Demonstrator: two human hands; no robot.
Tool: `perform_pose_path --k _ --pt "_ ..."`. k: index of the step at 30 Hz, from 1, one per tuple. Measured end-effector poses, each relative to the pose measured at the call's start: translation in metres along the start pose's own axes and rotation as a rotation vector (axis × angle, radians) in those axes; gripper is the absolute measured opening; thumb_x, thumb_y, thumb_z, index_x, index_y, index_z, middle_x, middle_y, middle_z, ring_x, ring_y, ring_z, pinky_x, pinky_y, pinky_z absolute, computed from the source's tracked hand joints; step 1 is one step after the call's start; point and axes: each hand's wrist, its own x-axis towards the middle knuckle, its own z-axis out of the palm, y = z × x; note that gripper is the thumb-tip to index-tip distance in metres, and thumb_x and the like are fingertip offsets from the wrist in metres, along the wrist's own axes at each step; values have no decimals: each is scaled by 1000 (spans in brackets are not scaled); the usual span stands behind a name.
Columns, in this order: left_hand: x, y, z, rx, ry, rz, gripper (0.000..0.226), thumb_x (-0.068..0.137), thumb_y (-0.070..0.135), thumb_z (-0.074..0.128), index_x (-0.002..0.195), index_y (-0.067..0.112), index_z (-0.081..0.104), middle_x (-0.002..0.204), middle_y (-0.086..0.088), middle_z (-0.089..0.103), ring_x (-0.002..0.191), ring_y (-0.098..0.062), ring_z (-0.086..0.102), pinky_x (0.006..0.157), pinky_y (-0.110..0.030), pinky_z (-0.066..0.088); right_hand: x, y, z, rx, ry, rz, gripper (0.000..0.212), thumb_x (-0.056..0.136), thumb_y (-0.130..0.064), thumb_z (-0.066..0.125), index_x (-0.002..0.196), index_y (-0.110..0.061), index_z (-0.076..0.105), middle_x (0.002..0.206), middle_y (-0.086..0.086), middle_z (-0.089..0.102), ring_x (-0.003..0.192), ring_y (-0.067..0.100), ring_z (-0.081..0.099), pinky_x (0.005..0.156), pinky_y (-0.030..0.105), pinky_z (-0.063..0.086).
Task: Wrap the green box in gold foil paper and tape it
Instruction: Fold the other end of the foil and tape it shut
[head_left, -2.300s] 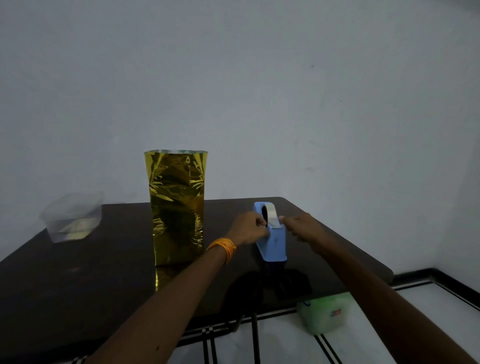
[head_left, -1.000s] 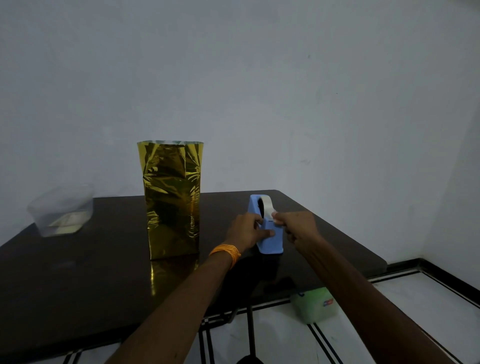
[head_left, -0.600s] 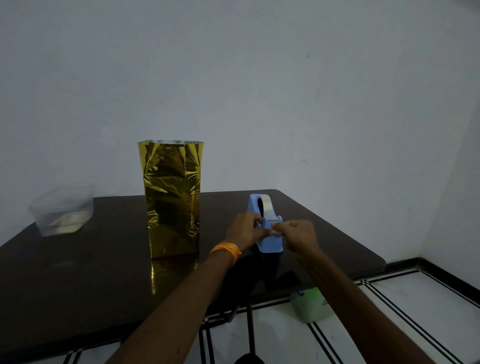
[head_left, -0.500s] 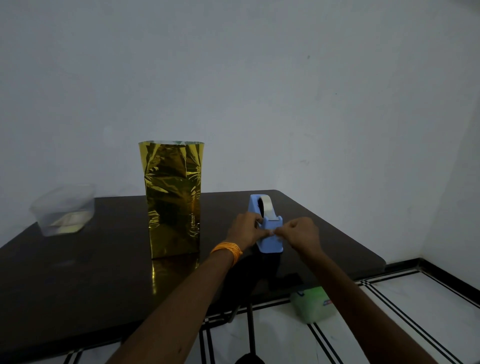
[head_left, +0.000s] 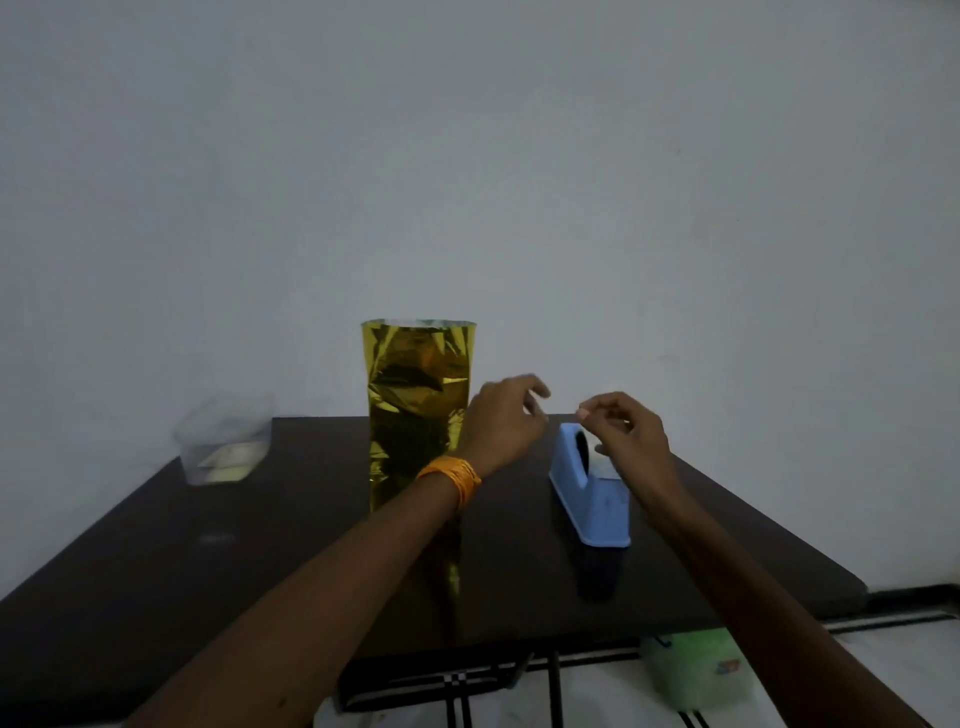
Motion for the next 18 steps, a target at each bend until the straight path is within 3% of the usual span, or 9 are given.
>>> perform_pose_path --k 3,7,12,14,18 --pt "16 11 -53 -42 113 50 19 82 17 65 97 26 70 76 8 69 69 -5 65 66 -29 56 13 -16 23 116 -54 -17 6 92 -18 69 97 -15 70 99 -5 72 96 10 67 85 36 56" --pt "32 12 -115 107 181 112 21 87 27 65 108 23 68 84 8 71 79 -8 65 74 -26 54 26 -33 50 235 -196 -33 17 92 -13 67 107 -21 68 110 3 70 107 18 66 93 41 54" --pt "53 -14 -151 371 -151 6 46 85 53 65 113 18 69 109 -1 69 97 -19 62 84 -35 54 37 -49 75 246 -302 -106 28 93 -9 65 118 -22 64 114 4 71 110 16 66 95 37 54" --pt "54 -20 -154 423 -259 -15 47 82 52 69 112 16 70 108 -3 69 94 -19 63 78 -32 54 42 -53 82 243 -321 -124 30 94 -8 64 121 -21 62 114 5 70 110 16 66 95 35 54" --pt "51 -29 -157 414 -271 36 36 80 37 76 106 11 75 87 -2 69 75 -16 61 60 -25 45 47 -57 91 201 -333 -138 35 95 -5 60 126 -20 57 112 7 71 106 13 67 90 25 52"
